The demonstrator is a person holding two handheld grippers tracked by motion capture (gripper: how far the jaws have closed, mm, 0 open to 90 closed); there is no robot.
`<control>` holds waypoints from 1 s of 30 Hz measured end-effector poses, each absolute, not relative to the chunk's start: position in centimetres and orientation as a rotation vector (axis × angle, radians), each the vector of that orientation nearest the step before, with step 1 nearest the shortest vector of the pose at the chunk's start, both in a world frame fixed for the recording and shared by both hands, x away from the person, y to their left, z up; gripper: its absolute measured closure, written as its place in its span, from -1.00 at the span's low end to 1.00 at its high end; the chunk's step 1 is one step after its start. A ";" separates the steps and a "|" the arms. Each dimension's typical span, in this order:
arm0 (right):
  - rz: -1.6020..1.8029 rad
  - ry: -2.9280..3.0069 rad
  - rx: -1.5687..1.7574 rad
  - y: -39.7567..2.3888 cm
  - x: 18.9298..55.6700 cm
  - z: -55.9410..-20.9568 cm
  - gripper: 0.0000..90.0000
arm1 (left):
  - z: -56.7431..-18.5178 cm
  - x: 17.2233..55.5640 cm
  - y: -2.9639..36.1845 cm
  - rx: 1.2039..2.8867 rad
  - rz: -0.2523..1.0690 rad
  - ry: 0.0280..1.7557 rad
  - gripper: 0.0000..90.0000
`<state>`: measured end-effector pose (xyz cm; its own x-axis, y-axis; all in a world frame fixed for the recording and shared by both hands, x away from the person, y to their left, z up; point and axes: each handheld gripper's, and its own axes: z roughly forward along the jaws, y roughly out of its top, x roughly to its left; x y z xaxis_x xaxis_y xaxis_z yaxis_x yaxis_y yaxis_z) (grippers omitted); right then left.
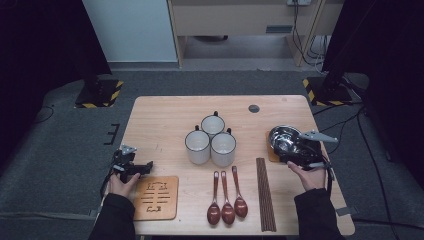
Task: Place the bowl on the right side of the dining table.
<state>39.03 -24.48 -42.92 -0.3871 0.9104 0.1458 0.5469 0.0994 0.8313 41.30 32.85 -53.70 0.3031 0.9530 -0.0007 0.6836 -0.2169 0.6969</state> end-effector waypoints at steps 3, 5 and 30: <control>1.208 1.981 1.418 -24.3 38.6 -43.2 -0.62 | -53.7 41.3 32.9 1.982 0.587 1.449 -1.00; 1.201 1.997 1.412 -24.1 38.2 -43.5 -0.60 | -53.7 41.3 32.9 1.982 0.588 1.449 -1.00; 1.134 2.186 1.298 -19.2 34.8 -46.3 -0.43 | -53.7 41.3 32.8 1.982 0.587 1.449 -1.00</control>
